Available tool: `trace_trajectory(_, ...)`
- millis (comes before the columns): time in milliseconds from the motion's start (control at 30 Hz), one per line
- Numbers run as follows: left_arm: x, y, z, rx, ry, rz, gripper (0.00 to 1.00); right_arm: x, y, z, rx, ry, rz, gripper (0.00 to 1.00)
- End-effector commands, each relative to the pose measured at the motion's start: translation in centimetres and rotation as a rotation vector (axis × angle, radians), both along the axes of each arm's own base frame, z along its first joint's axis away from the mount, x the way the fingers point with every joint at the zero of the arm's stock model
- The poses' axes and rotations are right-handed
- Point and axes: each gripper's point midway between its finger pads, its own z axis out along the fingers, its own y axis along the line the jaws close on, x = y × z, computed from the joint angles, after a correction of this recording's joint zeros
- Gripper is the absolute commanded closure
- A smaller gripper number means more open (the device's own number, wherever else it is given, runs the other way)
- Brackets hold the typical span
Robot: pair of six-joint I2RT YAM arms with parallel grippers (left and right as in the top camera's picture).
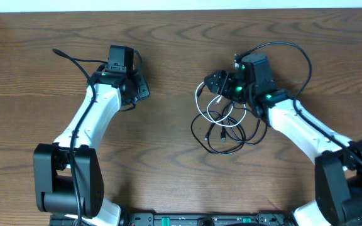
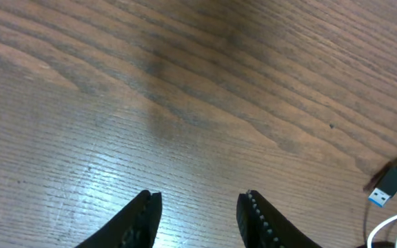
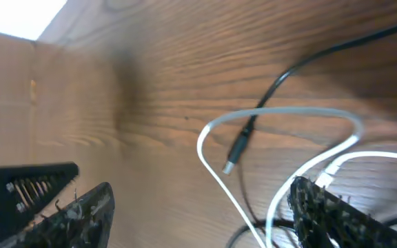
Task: Untangle cables
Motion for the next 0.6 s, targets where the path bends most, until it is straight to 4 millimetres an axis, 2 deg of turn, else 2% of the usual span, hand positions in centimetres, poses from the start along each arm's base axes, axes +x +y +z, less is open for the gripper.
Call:
trace_trajectory(0, -0.2, 0.4, -0.7, 0.013, 0.016, 0.011, 0.57, 0.5, 0.9, -1.9, 0.053, 0.087, -0.079, 0.22)
trace_trajectory(167, -0.2, 0.4, -0.7, 0.013, 0.016, 0.011, 0.55, 2.9, 1.7, -3.8, 0.187, 0.138, -0.208, 0.24)
trace_trajectory(300, -0.2, 0.4, -0.7, 0.013, 0.016, 0.011, 0.54, 5.3, 2.8, -4.0, 0.278, 0.051, -0.221, 0.27)
trace_trajectory(400, -0.2, 0.4, -0.7, 0.013, 0.016, 0.011, 0.54, 6.3, 3.1, -4.2, 0.305, -0.002, -0.216, 0.35)
trace_trajectory(433, -0.2, 0.4, -0.7, 0.013, 0.016, 0.010, 0.54, 6.5, 3.1, -4.4, 0.307, -0.010, -0.218, 0.43)
trace_trajectory(467, -0.2, 0.4, -0.7, 0.012, 0.014, 0.011, 0.54, 6.6, 3.2, -4.6, 0.308, -0.012, -0.217, 0.59)
trace_trajectory(500, -0.1, 0.4, -0.6, 0.012, 0.013, 0.011, 0.54, 6.5, 3.2, -4.8, 0.305, -0.007, -0.216, 0.84)
trace_trajectory(533, -0.1, 0.4, -0.6, 0.012, 0.013, 0.011, 0.53, 6.4, 3.3, -4.9, 0.304, -0.002, -0.208, 0.98)
trace_trajectory(567, -0.1, 0.4, -0.6, 0.012, 0.013, 0.011, 0.53, 6.2, 3.5, -4.9, 0.306, -0.002, -0.186, 0.99)
